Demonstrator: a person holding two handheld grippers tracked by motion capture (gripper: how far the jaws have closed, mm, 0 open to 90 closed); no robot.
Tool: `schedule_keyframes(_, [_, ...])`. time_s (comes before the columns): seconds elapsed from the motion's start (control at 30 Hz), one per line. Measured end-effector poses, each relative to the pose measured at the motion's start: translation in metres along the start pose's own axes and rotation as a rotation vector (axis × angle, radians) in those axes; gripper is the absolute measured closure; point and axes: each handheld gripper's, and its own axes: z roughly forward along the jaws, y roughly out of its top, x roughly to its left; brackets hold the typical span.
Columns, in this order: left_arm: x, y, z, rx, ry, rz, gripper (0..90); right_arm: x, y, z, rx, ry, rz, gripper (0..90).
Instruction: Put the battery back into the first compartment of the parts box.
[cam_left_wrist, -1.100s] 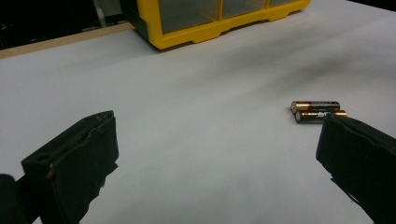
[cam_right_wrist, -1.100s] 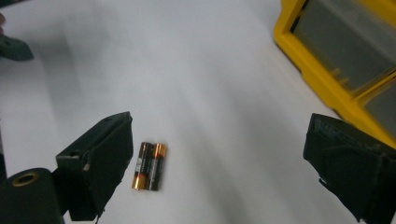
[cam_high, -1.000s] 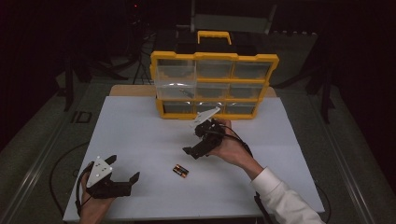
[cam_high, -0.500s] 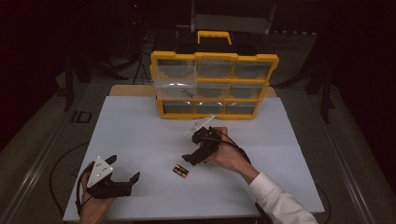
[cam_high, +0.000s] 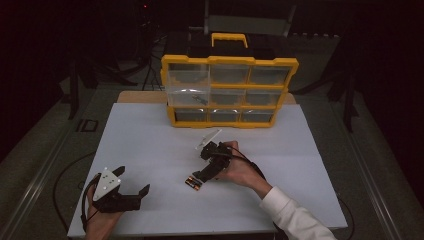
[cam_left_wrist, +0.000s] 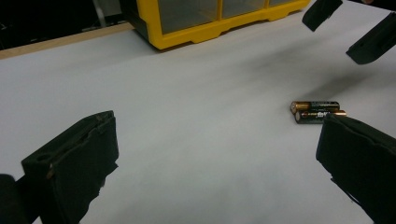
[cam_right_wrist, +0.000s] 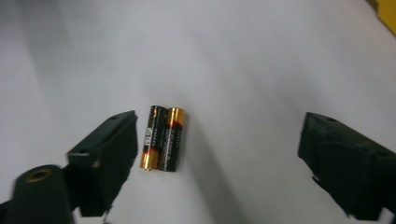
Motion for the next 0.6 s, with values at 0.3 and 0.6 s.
schedule_keyframes(0.3, [0.0, 0.0, 0.0, 0.001, -0.001, -0.003, 0.0, 0.003, -0.001, 0.011, 0.053, -0.002, -0.013, 17.1])
schedule_keyframes(0.6, [0.001, -0.001, 0.0, 0.007, -0.001, 0.0, 0.0, 0.009, -0.002, 0.023, 0.097, 0.011, -0.043, 30.3])
